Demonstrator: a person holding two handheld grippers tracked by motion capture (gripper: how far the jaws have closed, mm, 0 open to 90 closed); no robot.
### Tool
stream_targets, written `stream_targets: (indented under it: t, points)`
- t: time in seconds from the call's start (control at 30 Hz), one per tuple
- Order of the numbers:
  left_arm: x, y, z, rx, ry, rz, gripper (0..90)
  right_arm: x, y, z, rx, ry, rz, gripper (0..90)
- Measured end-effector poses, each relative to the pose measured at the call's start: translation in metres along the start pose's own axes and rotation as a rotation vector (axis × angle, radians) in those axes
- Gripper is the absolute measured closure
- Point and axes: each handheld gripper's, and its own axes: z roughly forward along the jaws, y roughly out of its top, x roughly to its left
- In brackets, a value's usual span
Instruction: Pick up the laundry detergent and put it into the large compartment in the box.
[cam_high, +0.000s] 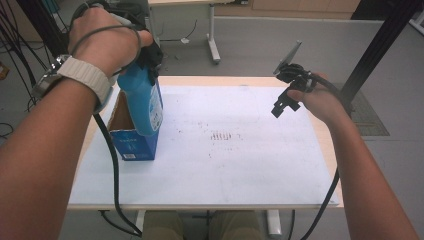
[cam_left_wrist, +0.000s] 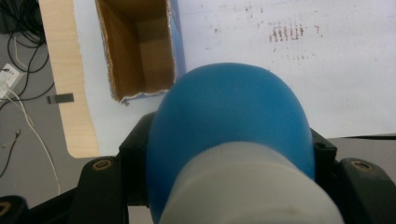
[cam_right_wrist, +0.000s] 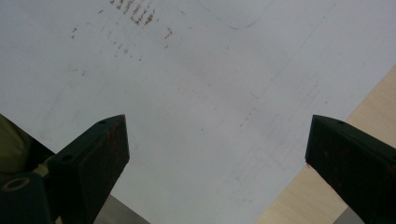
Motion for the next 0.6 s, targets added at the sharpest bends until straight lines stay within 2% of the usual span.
stream_targets:
  t: [0.2, 0.37, 0.6]
  points:
    - [0.007, 0.005, -0.002, -0.008, 0.002, -0.001, 38.0, -0.001, 0.003, 0.002, 0.002, 0.003, 0.002, 6.1]
    - [0.018, 0.011, 0.001, -0.019, -0.002, -0.022, 38.0, 0.002, 0.007, 0.005, 0.004, 0.006, 0.003, 6.1]
    - [0.03, 0.02, 0.004, -0.003, -0.001, -0.027, 38.0, 0.001, 0.008, 0.0, 0.0, -0.002, 0.013, 6.1]
